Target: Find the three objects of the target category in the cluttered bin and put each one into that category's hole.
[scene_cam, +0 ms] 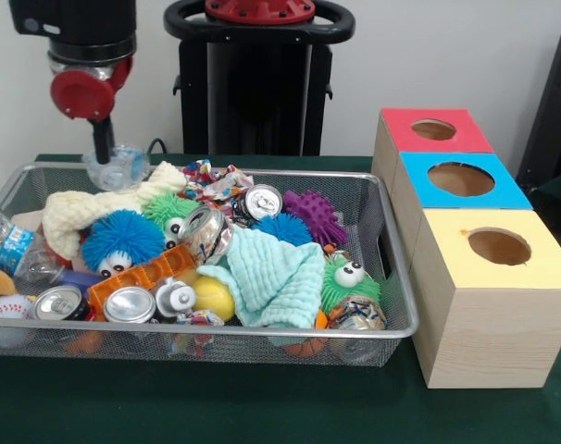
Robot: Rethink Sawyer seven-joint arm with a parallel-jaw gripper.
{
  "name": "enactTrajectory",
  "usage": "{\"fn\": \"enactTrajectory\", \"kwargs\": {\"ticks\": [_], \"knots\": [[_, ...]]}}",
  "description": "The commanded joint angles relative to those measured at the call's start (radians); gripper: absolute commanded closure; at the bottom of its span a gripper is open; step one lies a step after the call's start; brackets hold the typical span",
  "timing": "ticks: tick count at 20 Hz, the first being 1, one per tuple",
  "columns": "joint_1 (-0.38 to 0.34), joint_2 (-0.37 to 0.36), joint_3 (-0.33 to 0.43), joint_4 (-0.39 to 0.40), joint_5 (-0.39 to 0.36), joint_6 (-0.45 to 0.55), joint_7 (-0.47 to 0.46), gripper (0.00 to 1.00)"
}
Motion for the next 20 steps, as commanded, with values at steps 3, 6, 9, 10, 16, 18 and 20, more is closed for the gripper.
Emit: {"fn": "enactTrajectory", "kwargs": {"ticks": [3,6,9,10,16,18,20], "knots": [[0.096,-0.114,-0.108,0.186,0.126,-0.005,0.429,1.00],[0.120,-0.153,-0.123,0.208,0.170,0.014,0.430,1.00],[0.161,-0.193,-0.141,0.229,0.205,0.028,0.454,1.00],[0.174,-0.196,-0.147,0.233,0.214,0.023,0.464,1.00],[0.241,-0.204,-0.178,0.279,0.259,-0.041,0.530,1.00],[0.263,-0.201,-0.190,0.277,0.264,-0.052,0.549,1.00],[0.291,-0.205,-0.204,0.290,0.271,-0.072,0.576,1.00]]}}
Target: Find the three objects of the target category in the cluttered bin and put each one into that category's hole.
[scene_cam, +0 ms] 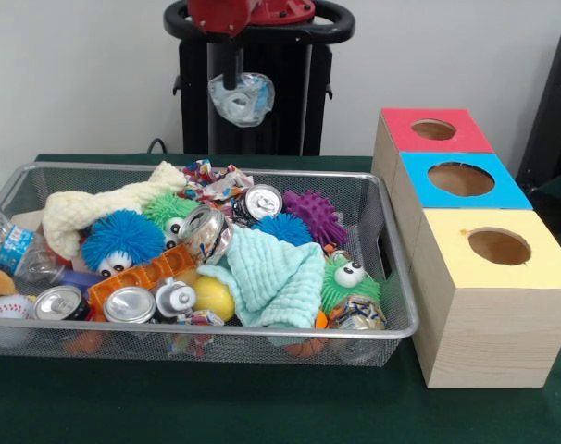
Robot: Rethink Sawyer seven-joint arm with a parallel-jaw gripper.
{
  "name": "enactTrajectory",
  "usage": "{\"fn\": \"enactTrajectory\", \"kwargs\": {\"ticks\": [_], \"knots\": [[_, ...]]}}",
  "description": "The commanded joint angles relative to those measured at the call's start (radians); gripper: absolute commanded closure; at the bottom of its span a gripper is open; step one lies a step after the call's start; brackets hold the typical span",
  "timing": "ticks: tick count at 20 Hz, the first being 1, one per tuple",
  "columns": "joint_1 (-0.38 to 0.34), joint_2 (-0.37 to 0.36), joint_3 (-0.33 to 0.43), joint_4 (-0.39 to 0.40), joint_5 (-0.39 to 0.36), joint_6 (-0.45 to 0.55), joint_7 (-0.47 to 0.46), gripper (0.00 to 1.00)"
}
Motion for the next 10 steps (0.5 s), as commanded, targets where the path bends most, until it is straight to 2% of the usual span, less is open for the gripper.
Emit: {"fn": "enactTrajectory", "kwargs": {"ticks": [1,6,10], "knots": [[0.061,-0.009,-0.064,0.139,0.043,-0.077,0.384,1.00],[0.141,0.014,-0.093,0.144,0.056,-0.133,0.475,1.00],[0.206,0.027,-0.117,0.128,0.073,-0.137,0.534,1.00]]}}
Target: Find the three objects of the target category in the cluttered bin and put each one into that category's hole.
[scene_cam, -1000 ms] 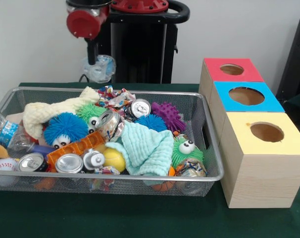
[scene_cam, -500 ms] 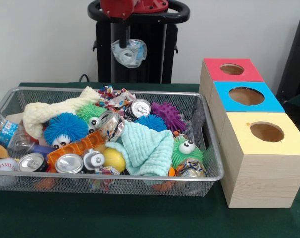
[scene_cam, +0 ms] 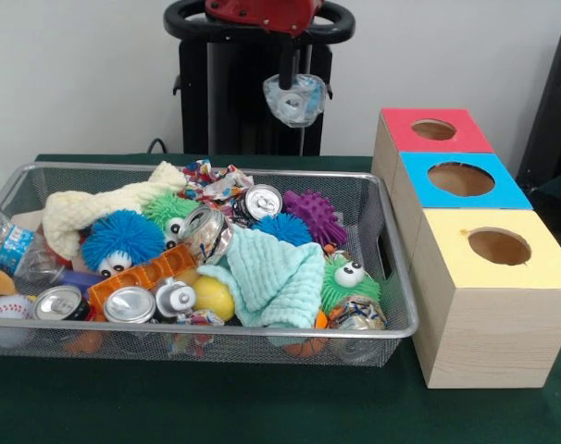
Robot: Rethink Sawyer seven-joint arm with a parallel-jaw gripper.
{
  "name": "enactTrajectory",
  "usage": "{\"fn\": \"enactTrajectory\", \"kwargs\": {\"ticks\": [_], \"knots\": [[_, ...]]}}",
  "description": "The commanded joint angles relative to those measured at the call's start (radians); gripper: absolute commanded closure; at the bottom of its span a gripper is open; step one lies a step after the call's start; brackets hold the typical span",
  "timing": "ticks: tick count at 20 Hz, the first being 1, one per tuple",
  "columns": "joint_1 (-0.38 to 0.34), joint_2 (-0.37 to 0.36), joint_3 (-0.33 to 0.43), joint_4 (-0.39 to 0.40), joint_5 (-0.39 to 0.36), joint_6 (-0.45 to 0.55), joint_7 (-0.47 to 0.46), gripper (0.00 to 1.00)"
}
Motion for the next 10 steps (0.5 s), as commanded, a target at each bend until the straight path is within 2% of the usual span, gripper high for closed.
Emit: {"fn": "enactTrajectory", "kwargs": {"ticks": [1,10], "knots": [[0.078,0.041,-0.053,0.091,0.045,-0.073,0.419,1.00],[0.203,0.098,-0.104,0.037,0.051,-0.097,0.541,1.00]]}}
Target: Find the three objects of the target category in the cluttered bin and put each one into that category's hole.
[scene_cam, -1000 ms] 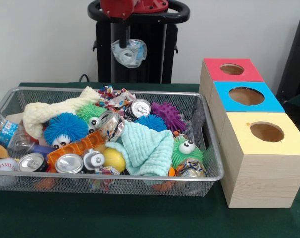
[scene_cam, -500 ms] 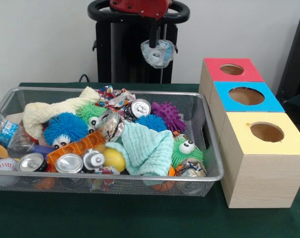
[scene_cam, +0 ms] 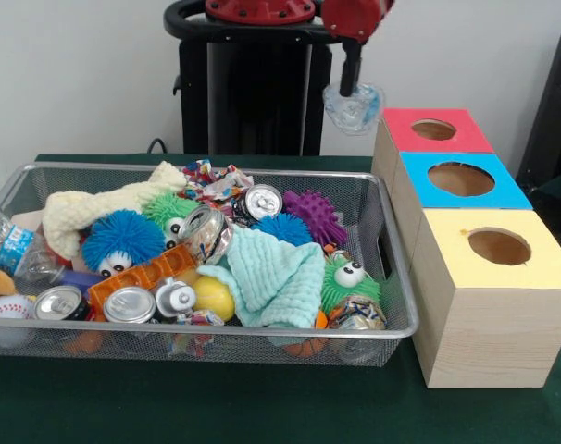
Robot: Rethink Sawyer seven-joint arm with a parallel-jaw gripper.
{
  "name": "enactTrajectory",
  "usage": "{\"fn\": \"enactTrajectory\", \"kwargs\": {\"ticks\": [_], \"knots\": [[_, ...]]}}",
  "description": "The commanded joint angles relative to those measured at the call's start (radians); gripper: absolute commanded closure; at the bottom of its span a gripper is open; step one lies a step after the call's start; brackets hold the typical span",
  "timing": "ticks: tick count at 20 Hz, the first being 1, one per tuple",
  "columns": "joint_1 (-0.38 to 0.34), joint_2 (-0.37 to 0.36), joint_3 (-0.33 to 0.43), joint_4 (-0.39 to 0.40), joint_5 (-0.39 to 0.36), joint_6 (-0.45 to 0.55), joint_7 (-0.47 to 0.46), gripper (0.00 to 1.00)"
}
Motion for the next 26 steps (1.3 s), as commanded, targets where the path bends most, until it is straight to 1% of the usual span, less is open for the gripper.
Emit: {"fn": "enactTrajectory", "kwargs": {"ticks": [1,3,7,9,12,15,20,26], "knots": [[0.067,0.072,-0.051,0.039,0.028,-0.035,0.393,1.00],[0.090,0.071,-0.054,0.032,0.035,-0.029,0.412,1.00],[0.138,0.107,-0.060,-0.004,0.042,-0.035,0.465,1.00],[0.144,0.109,-0.068,-0.009,0.041,-0.034,0.470,1.00],[0.166,0.133,-0.071,-0.042,0.042,-0.022,0.488,1.00],[0.182,0.132,-0.073,-0.056,0.048,-0.003,0.500,1.00],[0.225,0.163,-0.078,-0.099,0.057,0.007,0.543,1.00],[0.265,0.177,-0.092,-0.136,0.065,0.033,0.567,1.00]]}}
